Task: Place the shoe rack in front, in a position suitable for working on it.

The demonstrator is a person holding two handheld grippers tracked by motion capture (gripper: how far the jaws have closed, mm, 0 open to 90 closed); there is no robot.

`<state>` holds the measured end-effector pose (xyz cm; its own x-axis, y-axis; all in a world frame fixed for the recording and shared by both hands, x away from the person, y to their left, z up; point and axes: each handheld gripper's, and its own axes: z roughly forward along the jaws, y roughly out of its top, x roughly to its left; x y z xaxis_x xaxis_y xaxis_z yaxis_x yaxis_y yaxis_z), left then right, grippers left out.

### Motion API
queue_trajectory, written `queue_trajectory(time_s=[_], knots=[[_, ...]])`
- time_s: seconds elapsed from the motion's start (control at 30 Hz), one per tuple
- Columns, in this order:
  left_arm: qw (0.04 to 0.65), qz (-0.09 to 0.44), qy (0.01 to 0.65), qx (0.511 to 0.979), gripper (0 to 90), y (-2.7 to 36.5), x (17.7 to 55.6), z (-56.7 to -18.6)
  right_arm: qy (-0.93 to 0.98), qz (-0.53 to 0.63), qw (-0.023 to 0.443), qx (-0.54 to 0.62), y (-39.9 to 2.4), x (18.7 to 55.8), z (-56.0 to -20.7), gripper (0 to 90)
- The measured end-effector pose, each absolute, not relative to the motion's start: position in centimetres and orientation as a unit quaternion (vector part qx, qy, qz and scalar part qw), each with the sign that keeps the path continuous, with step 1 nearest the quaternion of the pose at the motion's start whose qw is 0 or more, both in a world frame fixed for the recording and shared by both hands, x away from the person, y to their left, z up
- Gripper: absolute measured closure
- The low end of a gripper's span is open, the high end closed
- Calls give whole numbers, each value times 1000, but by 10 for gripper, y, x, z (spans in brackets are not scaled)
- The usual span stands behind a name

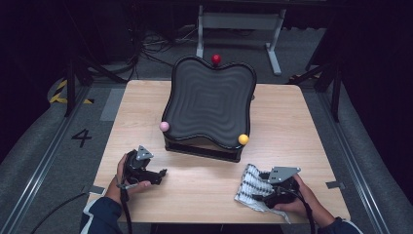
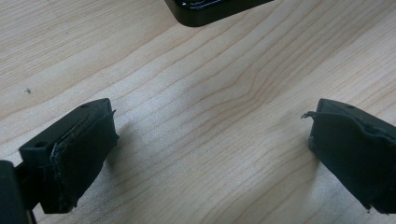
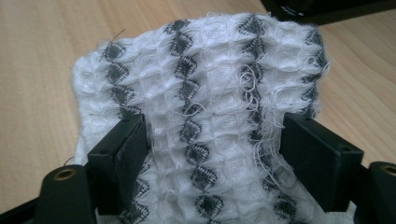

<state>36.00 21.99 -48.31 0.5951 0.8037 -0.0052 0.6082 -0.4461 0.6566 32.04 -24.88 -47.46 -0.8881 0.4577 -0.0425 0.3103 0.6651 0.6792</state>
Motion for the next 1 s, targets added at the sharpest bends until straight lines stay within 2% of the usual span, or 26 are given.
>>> queue_trajectory(time_s=[0.57,0.83,1.0], knots=[[314,158,414,840,23,221,360,-483,892,347,118,264,-268,339,-475,266],[321,150,409,841,47,221,361,-483,883,350,115,290,-276,349,-472,587],[327,160,397,843,124,221,367,-481,881,348,121,298,-278,352,-471,677]])
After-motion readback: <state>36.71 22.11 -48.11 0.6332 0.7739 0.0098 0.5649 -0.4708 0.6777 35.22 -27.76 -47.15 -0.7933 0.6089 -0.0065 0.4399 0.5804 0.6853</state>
